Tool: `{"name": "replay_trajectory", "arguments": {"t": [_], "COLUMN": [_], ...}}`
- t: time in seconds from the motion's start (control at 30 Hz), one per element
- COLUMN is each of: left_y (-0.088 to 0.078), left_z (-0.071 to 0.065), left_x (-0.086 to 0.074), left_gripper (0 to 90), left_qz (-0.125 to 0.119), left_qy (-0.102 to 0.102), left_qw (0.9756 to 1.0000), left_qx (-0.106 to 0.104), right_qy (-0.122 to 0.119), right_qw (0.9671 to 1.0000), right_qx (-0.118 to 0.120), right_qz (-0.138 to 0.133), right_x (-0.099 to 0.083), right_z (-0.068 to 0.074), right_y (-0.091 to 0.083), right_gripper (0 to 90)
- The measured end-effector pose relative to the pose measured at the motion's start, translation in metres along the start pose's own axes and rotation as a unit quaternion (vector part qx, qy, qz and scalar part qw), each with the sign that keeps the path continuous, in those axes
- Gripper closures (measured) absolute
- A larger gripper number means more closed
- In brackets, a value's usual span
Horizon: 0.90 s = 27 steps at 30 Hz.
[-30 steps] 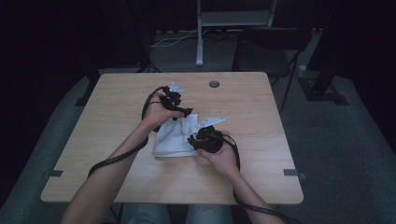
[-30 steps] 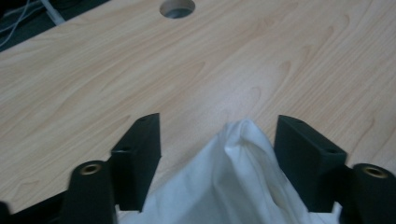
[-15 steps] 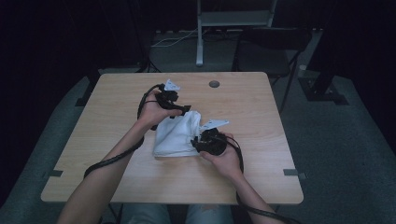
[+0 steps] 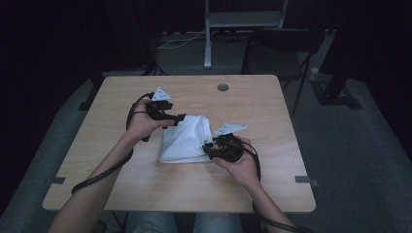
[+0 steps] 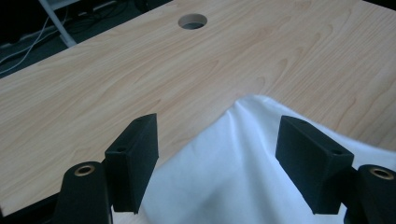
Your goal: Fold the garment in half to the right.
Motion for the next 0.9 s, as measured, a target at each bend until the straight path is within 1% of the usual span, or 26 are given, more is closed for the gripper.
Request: {"name": "replay_trajectory", "arguments": {"t": [0.13, 0.2, 0.3, 0.4, 0.47, 0.57, 0.6, 0.63, 0.7, 0.77, 0.9], "left_y": [-0.01, -0.015, -0.024, -0.031, -0.036, -0.042, -0.044, -0.044, -0.047, -0.049, -0.055], "left_z": [0.003, 0.003, 0.003, 0.002, 0.0, -0.001, 0.0, 0.0, -0.001, -0.002, -0.007], "left_x": [-0.008, -0.013, -0.019, -0.026, -0.032, -0.039, -0.042, -0.042, -0.044, -0.046, -0.052], "left_gripper": [30.0, 30.0, 30.0, 30.0, 30.0, 30.0, 30.0, 30.0, 30.0, 30.0, 30.0], "left_qz": [-0.005, -0.009, -0.011, -0.013, -0.014, -0.016, -0.017, -0.017, -0.021, -0.022, -0.024], "left_qy": [-0.002, -0.002, 0.002, 0.004, 0.007, 0.01, 0.011, 0.011, 0.007, 0.009, 0.019], "left_qw": [1.0, 0.9999, 0.9999, 0.9998, 0.9998, 0.9997, 0.9996, 0.9996, 0.9996, 0.9995, 0.9992], "left_qx": [0.006, 0.008, 0.013, 0.013, 0.013, 0.017, 0.018, 0.018, 0.02, 0.021, 0.024], "right_qy": [-0.001, 0.002, 0.01, 0.026, 0.031, 0.04, 0.038, 0.038, 0.035, 0.03, 0.028], "right_qw": [1.0, 1.0, 0.9999, 0.9995, 0.9991, 0.9989, 0.9989, 0.9989, 0.999, 0.9992, 0.9993], "right_qx": [0.002, 0.002, 0.004, 0.012, 0.014, 0.015, 0.015, 0.015, 0.015, 0.013, 0.015], "right_qz": [-0.007, -0.002, 0.006, 0.015, 0.023, 0.021, 0.022, 0.022, 0.024, 0.024, 0.018], "right_x": [0.005, 0.005, 0.003, -0.001, -0.005, -0.009, -0.01, -0.01, -0.011, -0.011, -0.01], "right_z": [0.001, 0.0, -0.003, -0.006, -0.008, -0.01, -0.01, -0.01, -0.009, -0.008, -0.005], "right_y": [-0.006, -0.004, 0.004, 0.012, 0.016, 0.017, 0.016, 0.016, 0.015, 0.013, 0.006], "right_gripper": [47.8, 47.9, 49.6, 57.0, 64.9, 75.7, 78.2, 78.2, 81.9, 82.6, 82.3]}}
Point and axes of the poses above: each handheld gripper's, and its own axes: y roughly forward along the jaws, x roughly out of its top, z roughly to its left, the point moved 5 cm from there along y, roughly forward along the jaws, and after that the axes turned 1 degree about -z, right-handed, at the moved point
